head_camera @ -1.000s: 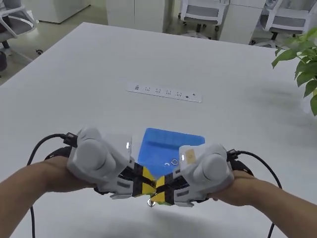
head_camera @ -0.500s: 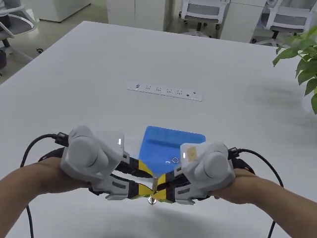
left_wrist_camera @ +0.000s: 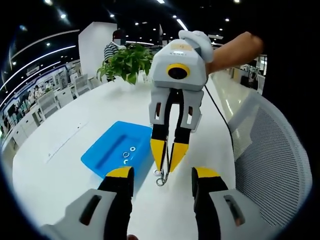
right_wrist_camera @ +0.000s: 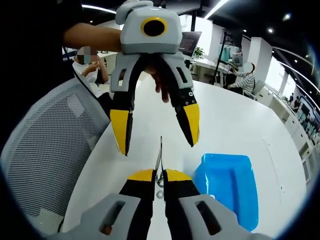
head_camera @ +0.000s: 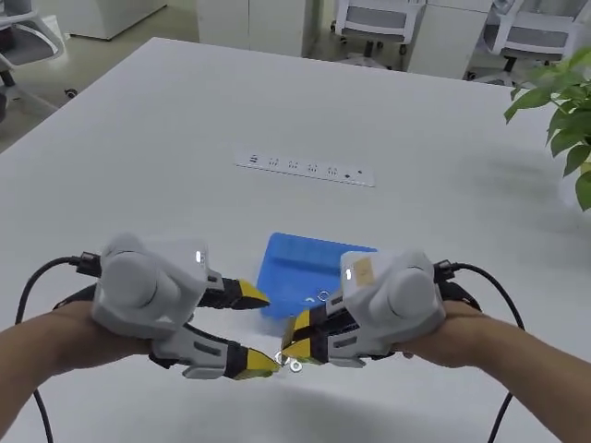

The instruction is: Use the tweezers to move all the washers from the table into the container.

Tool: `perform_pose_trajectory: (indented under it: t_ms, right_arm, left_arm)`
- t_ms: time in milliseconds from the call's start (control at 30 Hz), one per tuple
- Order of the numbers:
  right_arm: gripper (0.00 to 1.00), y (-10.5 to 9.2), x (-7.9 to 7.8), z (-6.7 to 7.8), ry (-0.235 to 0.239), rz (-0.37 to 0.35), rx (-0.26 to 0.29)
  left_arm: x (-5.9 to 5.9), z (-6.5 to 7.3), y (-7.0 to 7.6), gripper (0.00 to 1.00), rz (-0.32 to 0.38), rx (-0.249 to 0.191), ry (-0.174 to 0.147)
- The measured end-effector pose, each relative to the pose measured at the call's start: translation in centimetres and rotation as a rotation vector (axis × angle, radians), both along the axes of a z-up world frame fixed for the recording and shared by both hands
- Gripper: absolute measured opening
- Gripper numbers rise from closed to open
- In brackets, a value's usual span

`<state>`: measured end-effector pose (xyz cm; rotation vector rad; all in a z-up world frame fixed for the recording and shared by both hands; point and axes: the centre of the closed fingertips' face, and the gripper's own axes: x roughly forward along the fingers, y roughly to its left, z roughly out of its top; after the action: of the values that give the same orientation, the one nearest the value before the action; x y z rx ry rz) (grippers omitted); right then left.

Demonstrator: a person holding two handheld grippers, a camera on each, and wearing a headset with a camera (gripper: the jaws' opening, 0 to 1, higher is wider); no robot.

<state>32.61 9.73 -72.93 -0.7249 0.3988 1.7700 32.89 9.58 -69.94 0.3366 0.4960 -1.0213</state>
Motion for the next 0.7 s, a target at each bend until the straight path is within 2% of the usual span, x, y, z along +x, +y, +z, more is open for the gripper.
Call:
perform_pose_trajectory:
  t_ms: [100, 167, 400, 567, 700]
  right_arm:
    - [0.07, 0.0, 0.1, 0.4, -0.001, 0.003, 0.003]
    - [0.07, 0.0, 0.3, 0.7, -0.005, 0.006, 0.000]
    - [0.07, -0.1, 0.7, 2.3, -0.026, 0.025, 0.004]
    - [0.07, 0.0, 1.3, 3.3, -0.053, 0.036, 0.016]
    - [0.07, 0.0, 2.1, 4.2, -0.061, 0.033, 0.027]
  left_arm:
    - [0.2, 0.4, 0.2, 0.60, 0.024, -0.020, -0.010]
    - [0.3, 0.5, 0.5, 0.64, 0.049, -0.043, -0.005]
    - [0.5, 0.8, 1.5, 0.73, 0.090, -0.063, -0.012]
    - [0.5, 1.2, 1.6, 0.81, 0.105, -0.071, -0.024]
    - [0.4, 1.4, 1.6, 0.87, 0.112, -0.078, -0.020]
